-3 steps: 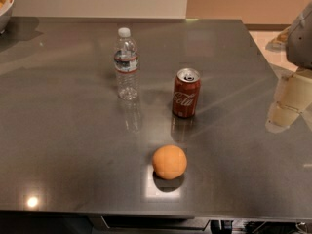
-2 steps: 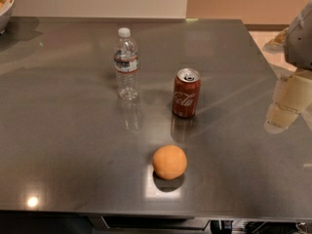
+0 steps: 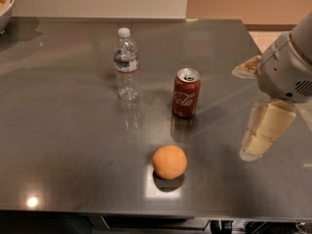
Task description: Move orange near coke can
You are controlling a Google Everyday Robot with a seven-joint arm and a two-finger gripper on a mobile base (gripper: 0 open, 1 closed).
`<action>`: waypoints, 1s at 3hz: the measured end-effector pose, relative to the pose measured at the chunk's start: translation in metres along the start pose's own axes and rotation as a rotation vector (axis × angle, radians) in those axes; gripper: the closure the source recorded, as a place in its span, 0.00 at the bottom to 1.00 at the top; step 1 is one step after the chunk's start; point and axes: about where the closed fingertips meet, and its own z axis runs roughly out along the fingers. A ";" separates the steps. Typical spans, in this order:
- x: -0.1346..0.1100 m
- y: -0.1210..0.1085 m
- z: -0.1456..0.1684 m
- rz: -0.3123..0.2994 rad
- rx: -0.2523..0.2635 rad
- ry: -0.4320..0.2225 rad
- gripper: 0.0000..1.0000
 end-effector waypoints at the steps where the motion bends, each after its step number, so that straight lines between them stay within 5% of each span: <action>1: -0.022 0.025 0.029 -0.023 -0.040 -0.075 0.00; 3: -0.052 0.062 0.078 -0.081 -0.101 -0.159 0.00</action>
Offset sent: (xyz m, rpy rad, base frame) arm -0.0452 0.0914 -0.0745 0.1782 0.0639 0.1356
